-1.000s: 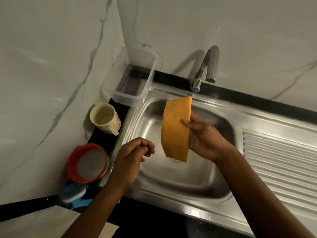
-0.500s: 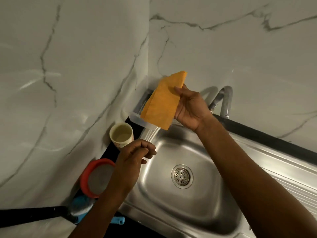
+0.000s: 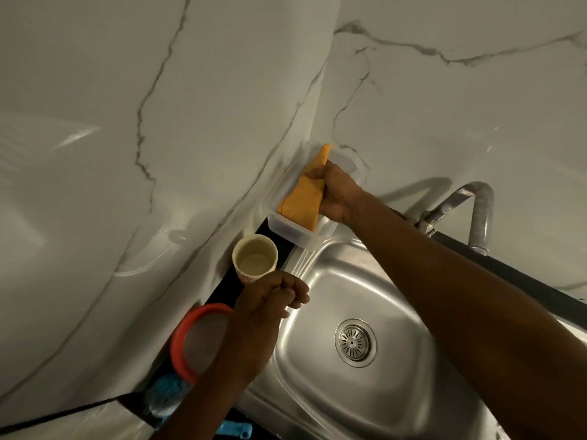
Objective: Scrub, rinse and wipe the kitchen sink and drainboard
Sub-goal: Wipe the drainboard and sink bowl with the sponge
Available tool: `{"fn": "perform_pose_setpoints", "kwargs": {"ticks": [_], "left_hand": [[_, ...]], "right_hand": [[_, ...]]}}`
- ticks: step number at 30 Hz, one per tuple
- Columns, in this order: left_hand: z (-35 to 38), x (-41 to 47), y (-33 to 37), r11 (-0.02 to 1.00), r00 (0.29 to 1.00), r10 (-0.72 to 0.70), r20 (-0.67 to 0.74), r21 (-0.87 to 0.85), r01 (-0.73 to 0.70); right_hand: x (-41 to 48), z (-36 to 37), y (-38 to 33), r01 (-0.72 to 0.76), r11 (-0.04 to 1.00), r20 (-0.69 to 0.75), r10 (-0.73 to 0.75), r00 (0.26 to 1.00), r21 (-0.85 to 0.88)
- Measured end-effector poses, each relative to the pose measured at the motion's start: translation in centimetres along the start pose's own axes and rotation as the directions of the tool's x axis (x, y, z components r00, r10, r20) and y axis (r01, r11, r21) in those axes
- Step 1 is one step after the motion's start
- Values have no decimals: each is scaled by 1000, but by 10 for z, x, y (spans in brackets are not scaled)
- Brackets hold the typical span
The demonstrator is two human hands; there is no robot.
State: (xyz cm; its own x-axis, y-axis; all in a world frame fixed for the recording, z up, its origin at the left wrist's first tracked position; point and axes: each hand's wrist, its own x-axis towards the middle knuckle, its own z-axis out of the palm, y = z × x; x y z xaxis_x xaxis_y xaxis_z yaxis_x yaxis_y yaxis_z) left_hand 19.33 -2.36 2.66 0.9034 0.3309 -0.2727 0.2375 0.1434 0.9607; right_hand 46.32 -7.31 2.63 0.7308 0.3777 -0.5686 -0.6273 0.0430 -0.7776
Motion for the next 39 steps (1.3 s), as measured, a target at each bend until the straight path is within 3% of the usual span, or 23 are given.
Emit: {"fn": "perform_pose_setpoints", "kwargs": {"ticks": [6, 10, 14, 21, 27, 31, 39], "left_hand": [[1, -4, -4, 1000, 998, -9, 61, 23, 8], [-3, -11, -4, 999, 998, 3, 67, 42, -6], [-7, -18, 1, 999, 1000, 14, 28, 29, -15], [-1, -49, 16, 998, 997, 56, -46, 36, -54], [11, -101, 17, 997, 996, 38, -86, 73, -32], [13, -150, 8, 991, 991, 56, -125, 124, -41], [-18, -230, -34, 996, 956, -39, -289, 67, 60]], "right_hand": [[11, 15, 12, -90, 988, -205, 62, 977, -126], [26, 11, 7, -66, 963, -287, -12, 958, -260], [-4, 16, -9, 100, 938, -203, -174, 964, -331], [-131, -6, -3, 315, 932, -33, -326, 945, -179], [-255, -42, 63, 351, 932, 136, -337, 931, -87], [-319, -59, 115, 368, 922, 173, -345, 923, -122], [-371, -55, 213, 333, 920, 238, -282, 929, -208]]}}
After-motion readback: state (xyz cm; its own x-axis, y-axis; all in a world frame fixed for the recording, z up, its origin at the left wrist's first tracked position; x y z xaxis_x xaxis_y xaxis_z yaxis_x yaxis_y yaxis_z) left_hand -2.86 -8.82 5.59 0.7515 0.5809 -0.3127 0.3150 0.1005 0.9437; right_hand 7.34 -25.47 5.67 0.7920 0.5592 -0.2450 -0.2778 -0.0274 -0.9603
